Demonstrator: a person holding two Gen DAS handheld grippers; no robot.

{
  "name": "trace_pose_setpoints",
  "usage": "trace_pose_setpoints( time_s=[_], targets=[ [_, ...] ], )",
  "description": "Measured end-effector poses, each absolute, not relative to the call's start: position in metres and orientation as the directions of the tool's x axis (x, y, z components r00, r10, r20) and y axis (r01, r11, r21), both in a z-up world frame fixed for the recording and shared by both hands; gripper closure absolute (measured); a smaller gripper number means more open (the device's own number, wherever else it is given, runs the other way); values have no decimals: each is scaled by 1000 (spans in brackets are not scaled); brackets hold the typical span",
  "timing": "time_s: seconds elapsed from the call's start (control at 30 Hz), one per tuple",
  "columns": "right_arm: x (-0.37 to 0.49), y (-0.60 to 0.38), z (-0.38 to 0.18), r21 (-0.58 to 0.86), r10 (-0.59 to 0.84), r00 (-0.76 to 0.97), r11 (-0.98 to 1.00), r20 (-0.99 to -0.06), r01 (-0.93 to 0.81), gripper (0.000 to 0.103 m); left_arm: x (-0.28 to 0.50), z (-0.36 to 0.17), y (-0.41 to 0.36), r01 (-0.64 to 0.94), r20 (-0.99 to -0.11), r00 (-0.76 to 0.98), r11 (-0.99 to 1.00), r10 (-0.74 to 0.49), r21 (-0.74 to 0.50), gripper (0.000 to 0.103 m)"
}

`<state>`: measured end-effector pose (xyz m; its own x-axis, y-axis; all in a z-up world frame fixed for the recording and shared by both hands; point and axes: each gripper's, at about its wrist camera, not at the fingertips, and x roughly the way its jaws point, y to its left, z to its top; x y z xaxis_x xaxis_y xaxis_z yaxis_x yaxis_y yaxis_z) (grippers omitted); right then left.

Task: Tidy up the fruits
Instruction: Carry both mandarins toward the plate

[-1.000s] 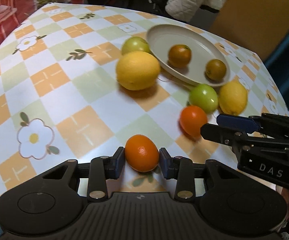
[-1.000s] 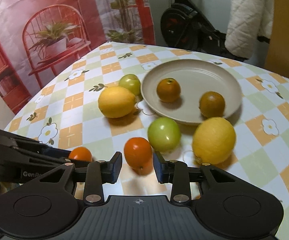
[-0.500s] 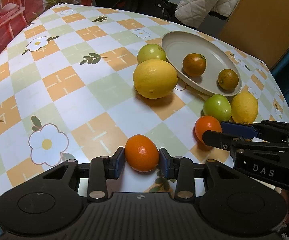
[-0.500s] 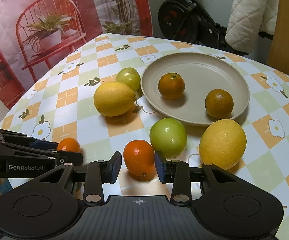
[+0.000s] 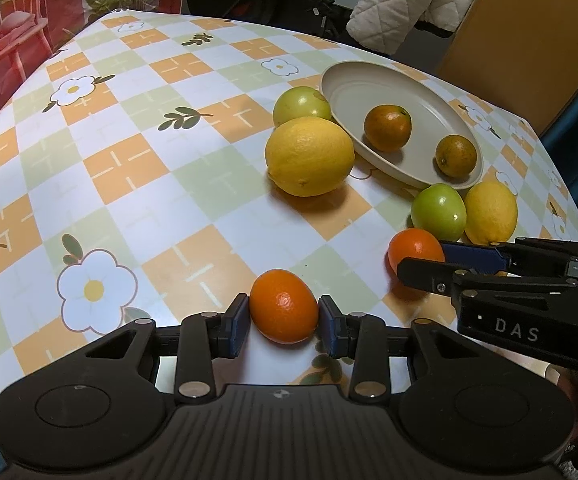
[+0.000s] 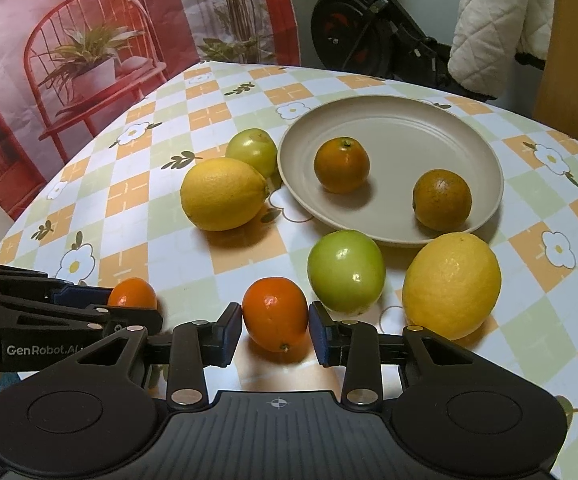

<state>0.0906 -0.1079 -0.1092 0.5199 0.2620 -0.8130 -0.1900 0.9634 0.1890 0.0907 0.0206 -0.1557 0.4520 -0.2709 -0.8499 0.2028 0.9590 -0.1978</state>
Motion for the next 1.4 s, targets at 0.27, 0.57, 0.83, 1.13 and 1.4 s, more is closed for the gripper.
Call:
trace_pose_setpoints(
  time_s=[0.27, 0.57, 0.83, 1.13, 1.4],
  targets=[
    [80, -115, -102, 212, 282, 536, 959, -796, -189, 70, 88, -151, 17, 216, -841, 463, 956, -279, -199, 64],
    [67, -126, -94, 229, 285, 564, 959, -775, -169, 70, 81, -139, 12, 233, -831, 485, 956, -271, -176, 64],
    [61, -136, -84, 228, 277, 602, 961, -749, -159, 70, 80, -123, 8, 262, -810, 526, 955, -260, -137, 64],
    [63, -158, -68, 204, 238, 668, 970, -705, -130, 70, 91, -99, -3, 311, -773, 565, 942, -289, -124, 64],
    [78, -184, -58, 173, 187, 708, 981, -681, -93, 70, 112, -85, -33, 389, -748, 560, 910, -357, -143, 64]
  ],
)
